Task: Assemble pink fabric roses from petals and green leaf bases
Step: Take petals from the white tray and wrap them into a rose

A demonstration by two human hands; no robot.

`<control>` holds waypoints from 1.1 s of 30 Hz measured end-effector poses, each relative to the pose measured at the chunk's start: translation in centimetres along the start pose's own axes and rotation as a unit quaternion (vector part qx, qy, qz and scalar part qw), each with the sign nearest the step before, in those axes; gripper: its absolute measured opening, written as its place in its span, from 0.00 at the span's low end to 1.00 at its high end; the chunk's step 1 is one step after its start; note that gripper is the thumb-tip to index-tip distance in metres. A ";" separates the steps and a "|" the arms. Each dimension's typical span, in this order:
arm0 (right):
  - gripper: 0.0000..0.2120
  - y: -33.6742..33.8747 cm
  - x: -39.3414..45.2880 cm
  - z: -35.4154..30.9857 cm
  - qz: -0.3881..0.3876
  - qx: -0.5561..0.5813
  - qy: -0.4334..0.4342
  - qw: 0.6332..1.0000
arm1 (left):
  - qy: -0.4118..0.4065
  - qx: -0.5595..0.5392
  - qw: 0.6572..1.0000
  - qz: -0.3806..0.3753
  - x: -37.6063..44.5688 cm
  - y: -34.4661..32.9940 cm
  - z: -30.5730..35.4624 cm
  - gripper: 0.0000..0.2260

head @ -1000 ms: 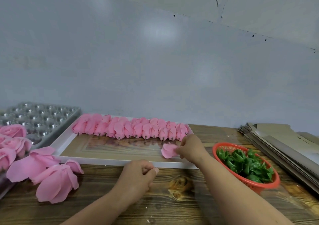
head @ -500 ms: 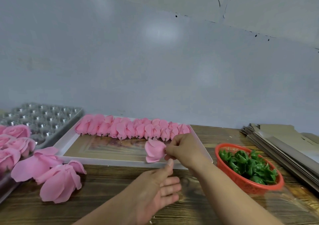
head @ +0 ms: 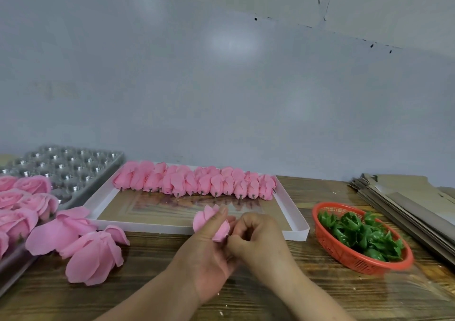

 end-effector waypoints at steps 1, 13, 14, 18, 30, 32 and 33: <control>0.13 0.0 -0.1 0.1 0.001 0.002 -0.001 1.000 | -0.004 -0.001 1.000 0.008 0.0 0.2 0.1 0.27; 0.12 0.3 -0.5 0.5 0.016 0.005 0.015 1.000 | -0.023 -0.020 0.997 0.069 0.3 1.4 1.0 0.11; 0.10 0.3 -0.6 0.6 0.015 0.006 0.016 1.000 | -0.021 -0.015 0.997 0.067 0.3 1.4 1.0 0.10; 0.05 0.0 -1.0 0.4 0.003 0.050 0.030 0.998 | -0.003 0.005 0.999 0.034 0.2 1.0 0.8 0.14; 0.09 0.0 -2.1 -0.7 0.062 0.000 0.106 0.992 | -0.025 0.029 0.999 -0.027 0.2 0.0 0.4 0.18; 0.08 0.3 -1.9 -0.3 0.080 0.042 0.086 0.992 | -0.034 0.031 0.998 -0.033 0.2 -0.1 0.4 0.18; 0.09 0.4 -1.8 0.1 0.084 0.077 0.070 0.991 | -0.042 0.030 0.998 -0.037 0.2 -0.2 0.3 0.19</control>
Point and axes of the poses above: each hand's wrist, its own x-axis towards the middle knuckle, its own y-axis out of the back of the hand, z = x × y, the point moved 9 cm from there along x, towards the middle knuckle, and after that the axes turned 6 degrees about x, right-handed, at the moved point
